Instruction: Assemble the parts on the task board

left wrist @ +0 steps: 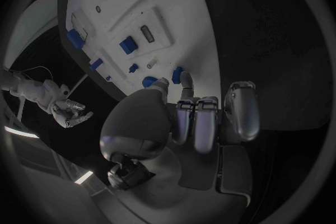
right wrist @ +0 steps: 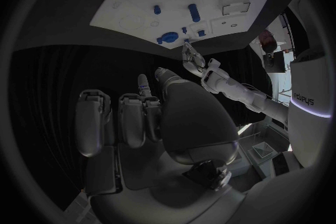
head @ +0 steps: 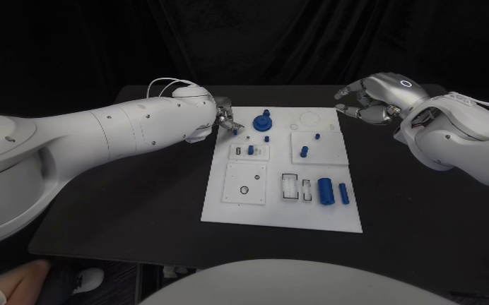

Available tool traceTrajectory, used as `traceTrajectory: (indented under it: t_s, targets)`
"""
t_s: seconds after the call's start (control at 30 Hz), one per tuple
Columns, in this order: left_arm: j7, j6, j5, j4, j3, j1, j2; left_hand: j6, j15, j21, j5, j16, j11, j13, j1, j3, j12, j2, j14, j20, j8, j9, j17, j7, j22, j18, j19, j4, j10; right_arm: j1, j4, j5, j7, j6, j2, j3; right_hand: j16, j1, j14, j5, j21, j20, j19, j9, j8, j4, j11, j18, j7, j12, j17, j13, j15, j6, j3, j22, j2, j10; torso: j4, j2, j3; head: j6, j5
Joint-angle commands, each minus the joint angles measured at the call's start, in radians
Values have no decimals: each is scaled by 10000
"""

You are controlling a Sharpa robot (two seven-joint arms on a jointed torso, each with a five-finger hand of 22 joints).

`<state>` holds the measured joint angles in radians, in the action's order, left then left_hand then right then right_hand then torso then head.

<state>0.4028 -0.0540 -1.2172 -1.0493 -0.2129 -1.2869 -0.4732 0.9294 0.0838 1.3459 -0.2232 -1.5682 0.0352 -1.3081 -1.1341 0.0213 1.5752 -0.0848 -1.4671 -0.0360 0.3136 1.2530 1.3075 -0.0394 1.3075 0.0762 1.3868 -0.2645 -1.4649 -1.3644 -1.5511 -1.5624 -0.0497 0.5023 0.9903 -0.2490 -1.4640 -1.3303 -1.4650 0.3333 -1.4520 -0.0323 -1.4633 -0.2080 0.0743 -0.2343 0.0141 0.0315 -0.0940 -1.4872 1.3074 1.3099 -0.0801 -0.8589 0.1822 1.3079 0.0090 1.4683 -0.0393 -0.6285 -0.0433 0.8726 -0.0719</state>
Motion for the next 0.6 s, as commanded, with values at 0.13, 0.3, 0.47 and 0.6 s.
traceTrajectory:
  t_s: [0.13,0.3,0.47,0.6]
  targets:
    - [-81,58,62,35,9,26,53,101,-63,-33,-99,-26,-58,-2627,-159,15,-44,18,-1037,2,-93,-20,2633,11,230,12,-57,77,-1059,22,-18,-25,-203,-65,3,8,-2,-101,-719,87,63,-72,-522,13,-32,-5,-78,-2,-20,61,899,1437,90,-80,63,2217,-15,260,8,-3,-7,0,55]
    - [-75,36,62,58,9,48,69,101,-63,-44,-128,-26,-57,-2627,-175,25,-44,9,-1037,3,-112,-23,2633,9,224,15,-64,82,-1059,22,-17,-25,-205,-72,0,8,-2,-101,-719,87,63,-72,-522,13,-32,-5,-78,-2,-20,61,899,1437,90,-80,63,2217,-15,260,0,-8,-4,0,72]
    - [-88,7,62,74,9,74,79,110,-65,-65,-491,-26,-60,-2627,-273,100,-44,-18,-1037,2,-251,-31,2633,5,235,17,-73,112,-1059,22,-18,-25,-209,-80,-6,8,2,-113,-718,128,70,-73,-519,19,-36,11,-79,0,-21,75,892,1420,91,-84,85,2215,-19,249,-3,-9,1,0,93]
    - [-105,8,62,96,9,88,93,126,-57,-86,-980,-26,-49,-2627,-445,264,-44,-29,-1037,6,-384,-15,2633,23,253,19,-77,186,-1059,22,-18,-25,-215,-83,-2,8,1,-126,-718,157,67,-73,-520,25,-39,25,-78,-1,-21,82,892,1412,91,-85,105,2216,-21,244,0,-10,2,0,91]
